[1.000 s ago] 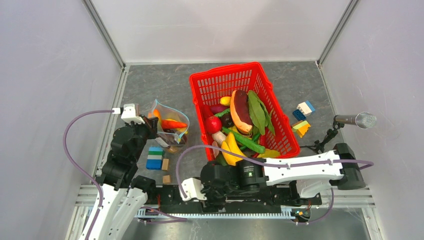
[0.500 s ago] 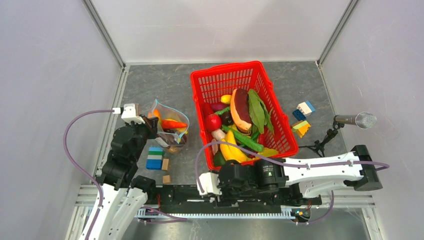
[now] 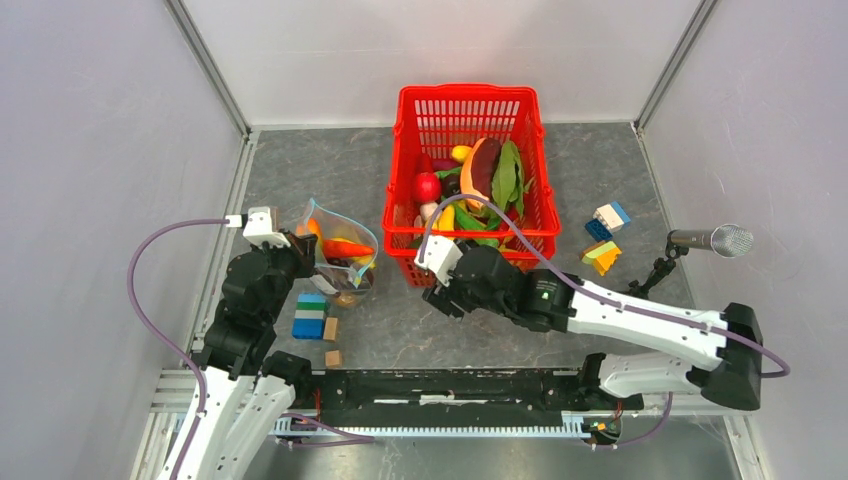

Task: Place the food in the zip-top bag and seal the zipper
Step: Move the bin to the center of the board, then adjust the zipper food storage bag at the center of the board, then pick up the fake vegetable from the bin, then place the fake vegetable in the zipper food storage bag.

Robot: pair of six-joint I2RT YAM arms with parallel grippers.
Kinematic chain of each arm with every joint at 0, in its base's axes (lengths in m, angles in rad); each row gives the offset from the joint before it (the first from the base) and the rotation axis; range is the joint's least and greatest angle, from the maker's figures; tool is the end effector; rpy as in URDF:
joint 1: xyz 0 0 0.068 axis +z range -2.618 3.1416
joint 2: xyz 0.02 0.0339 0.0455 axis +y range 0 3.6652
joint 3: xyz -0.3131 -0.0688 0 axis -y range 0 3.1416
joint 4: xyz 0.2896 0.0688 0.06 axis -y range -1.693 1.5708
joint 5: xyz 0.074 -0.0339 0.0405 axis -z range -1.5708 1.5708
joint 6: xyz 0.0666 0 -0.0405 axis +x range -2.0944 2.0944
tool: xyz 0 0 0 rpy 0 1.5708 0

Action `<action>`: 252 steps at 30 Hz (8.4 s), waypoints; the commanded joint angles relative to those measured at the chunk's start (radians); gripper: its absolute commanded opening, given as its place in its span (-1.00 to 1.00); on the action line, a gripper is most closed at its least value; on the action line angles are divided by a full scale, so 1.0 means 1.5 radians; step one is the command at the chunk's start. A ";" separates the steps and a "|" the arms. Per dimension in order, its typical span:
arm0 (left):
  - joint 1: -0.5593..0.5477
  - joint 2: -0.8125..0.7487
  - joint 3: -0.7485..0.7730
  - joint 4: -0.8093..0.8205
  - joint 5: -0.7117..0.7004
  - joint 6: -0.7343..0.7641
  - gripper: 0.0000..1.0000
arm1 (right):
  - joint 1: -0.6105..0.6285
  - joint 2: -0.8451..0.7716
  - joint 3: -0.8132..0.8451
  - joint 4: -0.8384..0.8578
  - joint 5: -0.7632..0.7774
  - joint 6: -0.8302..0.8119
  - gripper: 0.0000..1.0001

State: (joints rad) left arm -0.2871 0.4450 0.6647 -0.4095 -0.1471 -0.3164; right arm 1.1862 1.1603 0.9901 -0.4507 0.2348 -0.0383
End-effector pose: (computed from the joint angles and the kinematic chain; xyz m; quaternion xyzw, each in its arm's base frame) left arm 0.1412 -0.0315 0.3436 -0.0581 0.7681 -0.1347 0.6233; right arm 0.1282 0.2755 0.3299 -0.4637 0.7536 0.1591 0.4379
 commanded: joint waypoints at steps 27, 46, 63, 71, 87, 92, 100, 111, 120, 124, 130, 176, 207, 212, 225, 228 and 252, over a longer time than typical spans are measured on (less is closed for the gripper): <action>0.003 0.020 0.074 0.044 0.114 -0.086 -0.96 | -0.009 -0.149 -0.252 0.385 -0.069 0.157 0.44; 0.003 0.021 0.081 0.068 0.209 -0.304 -0.96 | 0.149 -0.039 -0.252 0.632 0.117 0.271 0.47; 0.002 0.017 0.029 0.078 0.237 -0.285 -0.95 | 0.089 0.030 -0.197 0.575 0.187 0.463 0.16; 0.001 0.017 0.024 0.081 0.234 -0.273 -0.95 | 0.089 0.072 -0.158 0.529 0.177 0.453 -0.03; 0.002 0.042 0.087 -0.005 0.229 -0.112 -0.59 | 0.076 0.012 -0.113 0.461 0.146 0.322 -1.00; 0.001 0.087 0.140 -0.072 0.279 -0.015 0.02 | 0.036 -0.021 -0.092 0.429 0.049 0.315 -1.00; 0.001 0.152 0.170 -0.144 0.356 0.057 0.30 | -0.005 -0.014 -0.065 0.377 -0.001 0.298 -1.00; 0.001 0.192 0.165 -0.177 0.358 0.111 -0.02 | -0.014 0.006 -0.044 0.351 -0.029 0.274 -0.99; 0.001 0.207 0.158 -0.166 0.326 0.096 -0.89 | -0.017 0.001 0.019 0.315 -0.048 0.226 0.05; 0.001 0.209 0.156 -0.163 0.318 0.095 -0.91 | -0.025 -0.022 0.098 0.250 0.023 0.159 0.42; 0.001 0.204 0.150 -0.148 0.334 0.085 -0.91 | -0.145 0.051 0.269 0.068 0.097 0.087 0.45; 0.002 0.201 0.165 -0.153 0.341 0.086 -0.89 | -0.476 0.382 0.459 -0.278 -0.305 -0.190 -0.54; 0.001 0.178 0.208 -0.147 0.365 0.018 -0.92 | -0.219 -0.002 0.252 -0.171 -0.292 -0.033 -0.88; 0.001 0.176 0.221 -0.147 0.363 -0.010 -0.95 | -0.134 0.035 0.350 -0.322 -0.142 -0.042 -0.96; 0.001 0.152 0.253 -0.169 0.214 -0.040 -0.96 | -0.007 0.049 0.394 -0.374 -0.148 -0.016 -1.00; 0.001 0.150 0.258 -0.175 0.195 -0.040 -0.96 | 0.008 0.050 0.378 -0.382 -0.171 -0.013 -1.00; 0.001 0.149 0.224 -0.169 0.291 -0.041 -0.95 | 0.034 0.402 0.707 -0.474 0.003 0.131 -0.93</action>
State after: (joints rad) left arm -0.2871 0.6773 0.9989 -0.7162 0.2409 -0.3485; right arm 1.2354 1.7027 1.8980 -1.1309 0.1543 0.0784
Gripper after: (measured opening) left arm 0.043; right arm 0.382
